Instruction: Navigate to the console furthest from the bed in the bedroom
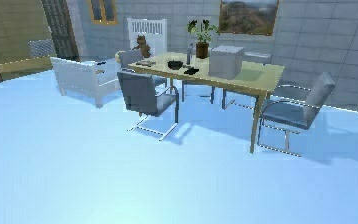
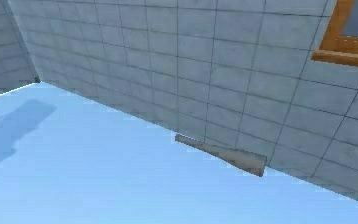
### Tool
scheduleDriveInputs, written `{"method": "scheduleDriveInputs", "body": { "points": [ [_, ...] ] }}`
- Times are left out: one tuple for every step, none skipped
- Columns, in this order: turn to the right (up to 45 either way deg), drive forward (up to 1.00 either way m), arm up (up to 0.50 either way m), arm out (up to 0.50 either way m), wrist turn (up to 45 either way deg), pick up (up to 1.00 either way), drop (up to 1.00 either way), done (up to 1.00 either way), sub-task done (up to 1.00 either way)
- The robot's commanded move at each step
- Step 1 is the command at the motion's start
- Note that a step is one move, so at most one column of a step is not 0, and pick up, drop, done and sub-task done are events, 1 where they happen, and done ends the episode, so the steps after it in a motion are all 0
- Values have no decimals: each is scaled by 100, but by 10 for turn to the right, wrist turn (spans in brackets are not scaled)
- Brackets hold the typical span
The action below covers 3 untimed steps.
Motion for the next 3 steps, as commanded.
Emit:
{"method": "scheduleDriveInputs", "body": {
  "points": [
    [-120, 0, 0, 0, 0, 0, 0, 0, 0],
    [0, 20, 0, 0, 0, 0, 0, 0, 0],
    [450, 0, 0, 0, 0, 0, 0, 0, 0]
  ]
}}
